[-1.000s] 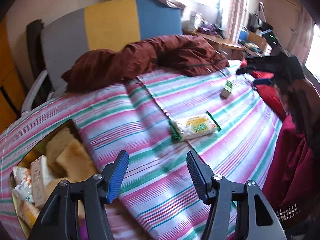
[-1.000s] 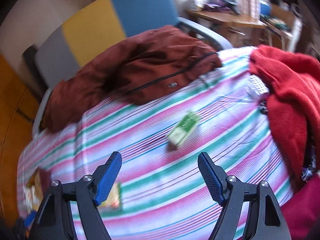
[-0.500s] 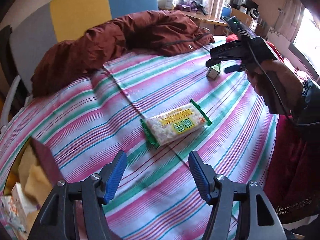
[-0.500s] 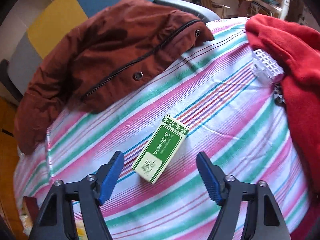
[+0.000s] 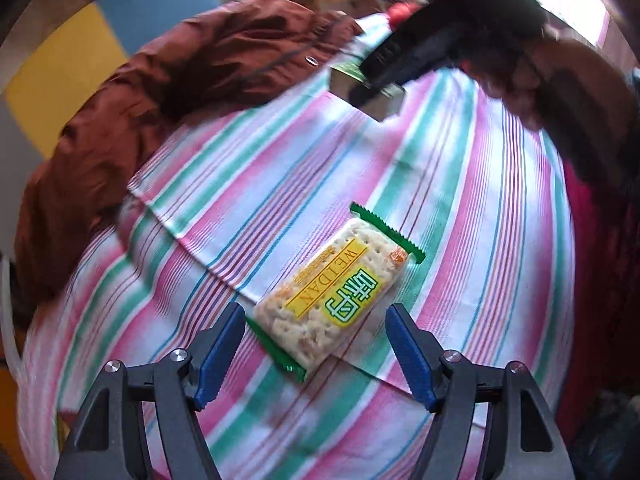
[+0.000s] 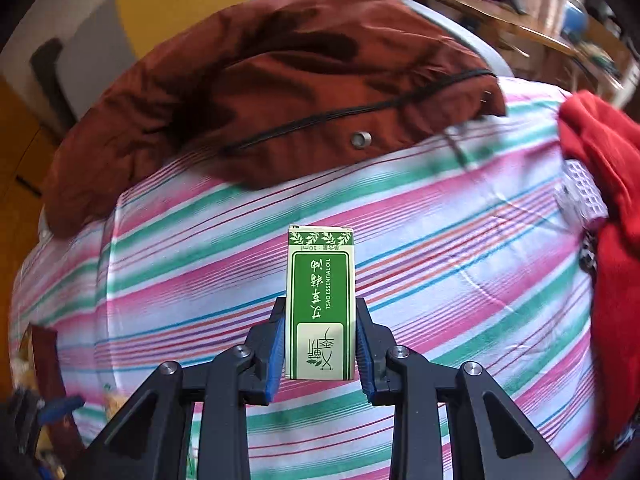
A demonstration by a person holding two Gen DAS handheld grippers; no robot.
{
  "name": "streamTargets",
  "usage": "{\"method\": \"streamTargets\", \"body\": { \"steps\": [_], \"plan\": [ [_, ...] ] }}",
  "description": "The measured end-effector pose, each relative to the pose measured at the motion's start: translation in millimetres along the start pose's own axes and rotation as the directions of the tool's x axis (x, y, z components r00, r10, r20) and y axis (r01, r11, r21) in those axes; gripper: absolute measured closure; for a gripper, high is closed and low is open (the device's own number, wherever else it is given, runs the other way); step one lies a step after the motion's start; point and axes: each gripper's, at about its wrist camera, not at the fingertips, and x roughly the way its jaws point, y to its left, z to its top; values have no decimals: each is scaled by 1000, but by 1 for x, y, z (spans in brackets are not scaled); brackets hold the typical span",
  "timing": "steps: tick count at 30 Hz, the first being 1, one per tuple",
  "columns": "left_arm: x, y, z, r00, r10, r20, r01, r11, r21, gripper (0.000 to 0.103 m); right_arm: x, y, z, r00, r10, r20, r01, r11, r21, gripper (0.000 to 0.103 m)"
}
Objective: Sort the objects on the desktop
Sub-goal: 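Grasp the green-and-white box with the right tool while the left tool grasps the WEIDAN cracker packet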
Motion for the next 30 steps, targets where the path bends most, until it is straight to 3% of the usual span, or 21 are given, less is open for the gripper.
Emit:
{"method": "streamTargets", "body": {
  "steps": [5,12,16,20,30],
  "plan": [
    [16,1,6,999,-26,-21,27,999,46,29,-1,5,-4,1000,28,-14,-28,999,-32,72],
    [29,4,10,996,-72,-46,74,996,40,30,-1,9,0,999,35,-18,-37,997,-66,72],
    [28,9,10,996,-90,-12,90,996,-13,43,2,13,-2,1000,21,-22,-23,996,-91,72],
    [22,11,4,996,-82,21,84,992,-93,50,8,24,-2,1000,17,-22,-20,992,-125,72],
    [-4,20,-21,998,47,43,-32,952,-303,50,8,58,-16,998,57,-5,-56,966,-252,72]
  ]
}}
